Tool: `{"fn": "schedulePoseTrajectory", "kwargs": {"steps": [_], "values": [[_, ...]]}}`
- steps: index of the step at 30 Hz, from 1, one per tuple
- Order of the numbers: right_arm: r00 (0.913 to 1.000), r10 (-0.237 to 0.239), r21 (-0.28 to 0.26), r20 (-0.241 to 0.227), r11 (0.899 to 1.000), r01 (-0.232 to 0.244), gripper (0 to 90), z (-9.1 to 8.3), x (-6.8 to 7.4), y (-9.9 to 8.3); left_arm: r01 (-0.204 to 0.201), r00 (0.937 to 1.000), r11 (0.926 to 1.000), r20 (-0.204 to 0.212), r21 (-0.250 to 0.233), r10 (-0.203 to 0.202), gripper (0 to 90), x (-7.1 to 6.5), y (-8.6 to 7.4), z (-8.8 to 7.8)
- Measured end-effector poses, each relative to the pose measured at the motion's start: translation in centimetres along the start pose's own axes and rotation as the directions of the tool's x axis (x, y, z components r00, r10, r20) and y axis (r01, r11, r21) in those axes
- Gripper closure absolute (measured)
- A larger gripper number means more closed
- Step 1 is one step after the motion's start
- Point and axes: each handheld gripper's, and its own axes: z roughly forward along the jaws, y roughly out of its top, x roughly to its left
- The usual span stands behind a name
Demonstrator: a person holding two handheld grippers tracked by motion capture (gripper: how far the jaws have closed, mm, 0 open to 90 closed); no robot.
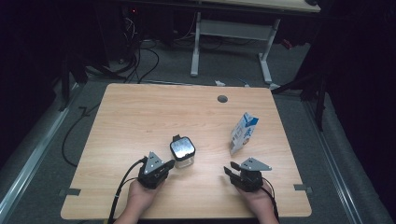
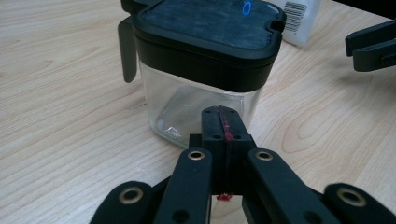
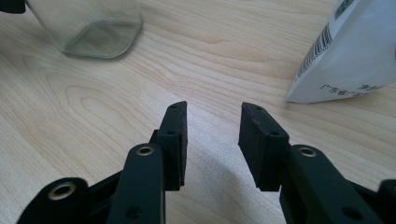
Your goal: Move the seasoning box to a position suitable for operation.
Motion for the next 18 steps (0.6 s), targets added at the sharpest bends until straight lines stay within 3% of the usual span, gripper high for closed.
{"fn": "schedulePoseTrajectory", "kwargs": {"steps": [18], "values": [[1.0, -0.002, 0.001, 0.004, 1.0, 0.002, 61.8, 0.1, 0.1, -0.1, -0.013, 0.9991, 0.9997, 0.04, -0.019, 0.014, 89.9, -1.3, 0.6, 1.2]]}}
